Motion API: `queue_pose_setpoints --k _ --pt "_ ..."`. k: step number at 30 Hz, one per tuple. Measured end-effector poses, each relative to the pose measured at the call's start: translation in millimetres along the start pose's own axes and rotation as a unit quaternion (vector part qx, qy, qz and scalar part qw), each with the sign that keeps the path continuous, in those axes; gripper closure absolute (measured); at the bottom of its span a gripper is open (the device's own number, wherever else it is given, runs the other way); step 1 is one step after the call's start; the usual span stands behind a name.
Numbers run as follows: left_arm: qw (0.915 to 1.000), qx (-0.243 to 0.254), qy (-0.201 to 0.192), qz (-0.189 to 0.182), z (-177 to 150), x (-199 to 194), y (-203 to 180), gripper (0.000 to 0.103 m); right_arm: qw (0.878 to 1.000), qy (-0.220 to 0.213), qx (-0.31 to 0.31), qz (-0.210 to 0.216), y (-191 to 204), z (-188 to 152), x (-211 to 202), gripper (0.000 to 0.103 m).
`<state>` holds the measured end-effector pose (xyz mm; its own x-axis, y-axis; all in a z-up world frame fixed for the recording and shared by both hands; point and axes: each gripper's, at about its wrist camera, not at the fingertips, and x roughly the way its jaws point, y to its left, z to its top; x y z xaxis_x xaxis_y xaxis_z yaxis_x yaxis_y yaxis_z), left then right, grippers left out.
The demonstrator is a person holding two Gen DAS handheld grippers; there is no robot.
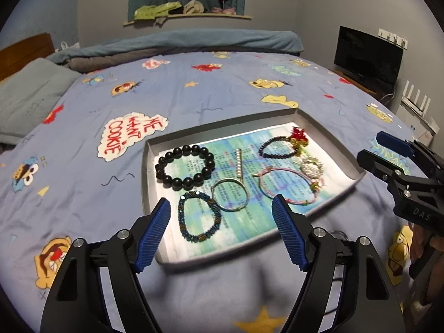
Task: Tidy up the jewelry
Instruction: 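Grasp the black hair tie with the left gripper while the right grasps the silver key ring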
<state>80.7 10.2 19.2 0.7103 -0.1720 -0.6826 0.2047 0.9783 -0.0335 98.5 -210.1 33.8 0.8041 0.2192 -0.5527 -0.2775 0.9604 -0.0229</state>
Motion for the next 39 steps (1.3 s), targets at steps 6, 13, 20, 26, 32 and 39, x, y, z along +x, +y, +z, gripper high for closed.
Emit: queue_pose_setpoints --k 6,13,20,26,32,39 --pt "0.9999 0.012 -0.006 -0.009 -11 -16 -13 0.016 1.0 -0.009 0.002 0.0 3 -1 -14 0.017" --pt "0.9995 0.02 -0.004 -0.022 -29 -30 -24 0.014 1.0 -0.006 0.004 0.002 3 -7 -23 0.011" --pt "0.9981 0.047 0.012 -0.039 -56 -35 -43 0.013 1.0 0.01 0.013 0.018 0 -23 -32 0.011" --pt "0.9967 0.056 0.022 -0.053 -73 -36 -55 0.013 0.998 0.031 0.027 0.039 -2 -41 -34 0.011" --pt "0.9952 0.054 0.033 -0.075 -88 -28 -68 0.013 0.997 0.059 0.018 0.04 2 -55 -23 0.011" --pt "0.9925 0.085 0.044 -0.076 -101 -15 -86 0.013 0.997 0.066 0.017 0.046 1 -59 -18 0.011"
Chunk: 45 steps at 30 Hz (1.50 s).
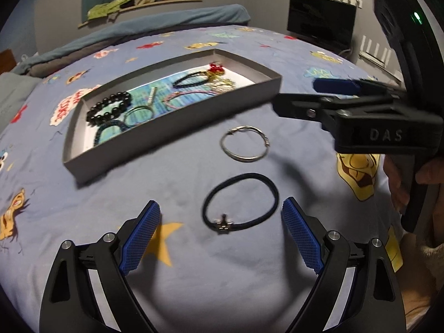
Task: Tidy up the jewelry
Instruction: 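Grasp the black hair tie with the left gripper while the right grasps the silver key ring, then carry the hair tie and key ring over the grey box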
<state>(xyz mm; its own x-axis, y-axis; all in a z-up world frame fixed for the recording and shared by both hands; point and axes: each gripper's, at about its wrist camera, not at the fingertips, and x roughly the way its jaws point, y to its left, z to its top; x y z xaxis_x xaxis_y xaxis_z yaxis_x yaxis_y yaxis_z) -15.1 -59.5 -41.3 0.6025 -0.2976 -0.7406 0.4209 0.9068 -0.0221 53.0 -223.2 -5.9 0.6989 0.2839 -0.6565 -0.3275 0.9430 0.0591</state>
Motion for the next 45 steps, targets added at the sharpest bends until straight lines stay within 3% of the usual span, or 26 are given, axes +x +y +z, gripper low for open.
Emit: queue_pose_setpoints --k 5,8,13,15,21,37,41,45 --pt "1.0 0.005 0.0 -0.003 -1 6 -5 0.018 1.0 0.012 -0.007 0.008 3 -1 8 0.013" --pt "0.9999 0.01 0.003 -0.008 -1 7 -5 0.037 1.0 0.019 -0.015 0.009 5 -3 11 0.018" --pt "0.9997 0.023 0.009 -0.004 -1 6 -4 0.059 1.0 0.025 -0.011 0.014 4 -4 15 0.019" --pt "0.9996 0.025 0.011 0.001 0 5 0 0.075 1.0 0.025 -0.009 0.016 4 -4 14 0.021" --pt "0.9997 0.002 0.022 -0.009 0 2 17 0.092 0.999 0.037 -0.019 0.028 11 -6 20 0.032" --pt "0.9991 -0.034 0.013 0.022 4 -9 51 0.095 0.994 0.061 -0.062 0.063 42 -13 34 0.04" --pt "0.999 -0.035 0.014 0.022 4 -9 53 0.095 0.993 0.065 -0.08 0.05 48 -15 40 0.056" --pt "0.9991 -0.035 0.012 0.023 3 -12 55 0.096 0.993 0.061 -0.086 0.047 49 -14 39 0.056"
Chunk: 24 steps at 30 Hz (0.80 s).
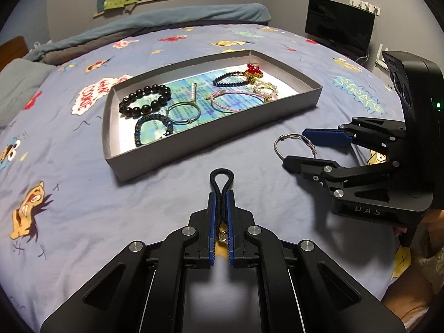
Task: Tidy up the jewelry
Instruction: 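Carry the hair tie and key ring over the grey box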
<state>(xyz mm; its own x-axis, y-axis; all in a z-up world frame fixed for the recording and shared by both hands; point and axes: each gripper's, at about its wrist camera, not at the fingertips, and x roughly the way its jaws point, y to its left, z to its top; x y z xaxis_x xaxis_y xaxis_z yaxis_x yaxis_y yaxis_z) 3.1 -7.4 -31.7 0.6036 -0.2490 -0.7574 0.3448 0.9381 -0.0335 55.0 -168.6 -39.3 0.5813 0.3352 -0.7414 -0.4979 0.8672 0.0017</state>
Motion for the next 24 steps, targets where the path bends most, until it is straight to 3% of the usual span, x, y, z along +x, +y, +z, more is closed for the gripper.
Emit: queue_pose_setpoints --k 10,17,24 --pt "0.9996 -0.004 -0.027 -0.004 20 -17 8 0.096 0.999 -0.038 0.032 0.012 -14 14 -21 0.056" --pt "0.9985 0.01 -0.052 0.014 71 -15 29 0.096 0.997 -0.068 0.027 -0.019 -38 59 -19 0.056" --pt "0.9993 0.015 -0.032 0.01 127 29 51 0.095 0.997 -0.063 0.012 -0.043 -68 111 16 0.056"
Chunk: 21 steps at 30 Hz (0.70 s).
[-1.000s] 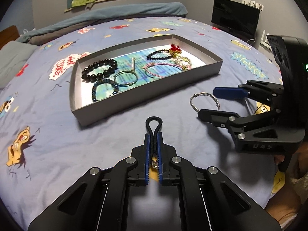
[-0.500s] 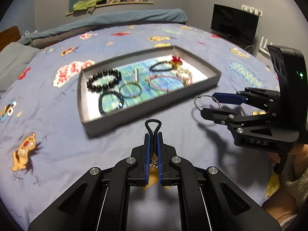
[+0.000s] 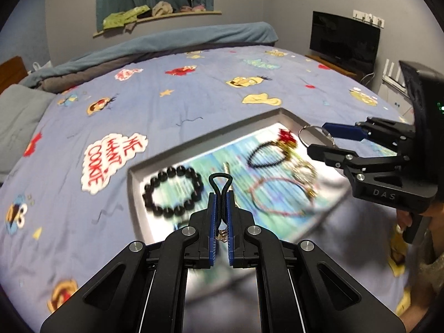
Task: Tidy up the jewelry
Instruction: 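Carry the hair tie and key ring over the grey box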
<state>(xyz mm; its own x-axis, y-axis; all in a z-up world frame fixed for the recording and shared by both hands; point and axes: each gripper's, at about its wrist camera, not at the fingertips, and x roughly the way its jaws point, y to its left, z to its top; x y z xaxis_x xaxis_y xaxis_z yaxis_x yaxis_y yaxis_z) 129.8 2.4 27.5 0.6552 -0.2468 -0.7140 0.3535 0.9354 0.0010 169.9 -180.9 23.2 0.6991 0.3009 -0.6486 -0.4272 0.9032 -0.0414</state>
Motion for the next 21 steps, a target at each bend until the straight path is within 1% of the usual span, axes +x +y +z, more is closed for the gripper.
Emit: queue_pose_setpoints --k 6,11,17,19,21 --pt "0.9996 -0.016 0.021 -0.002 30 45 18 0.095 1.0 0.019 -0.013 -0.021 -13 21 41 0.056" --pt "0.9994 -0.003 0.035 -0.001 45 73 15 0.095 0.998 0.047 -0.019 -0.028 -21 32 71 0.056" --pt "0.9977 -0.001 0.068 -0.005 52 104 14 0.095 0.995 0.094 -0.025 -0.03 -22 38 99 0.056" --pt "0.9972 0.003 0.075 -0.003 53 111 13 0.095 0.994 0.102 -0.027 -0.026 -22 39 101 0.056" --pt "0.9963 0.007 0.085 -0.004 52 117 12 0.095 0.992 0.118 -0.027 -0.02 -23 39 105 0.056"
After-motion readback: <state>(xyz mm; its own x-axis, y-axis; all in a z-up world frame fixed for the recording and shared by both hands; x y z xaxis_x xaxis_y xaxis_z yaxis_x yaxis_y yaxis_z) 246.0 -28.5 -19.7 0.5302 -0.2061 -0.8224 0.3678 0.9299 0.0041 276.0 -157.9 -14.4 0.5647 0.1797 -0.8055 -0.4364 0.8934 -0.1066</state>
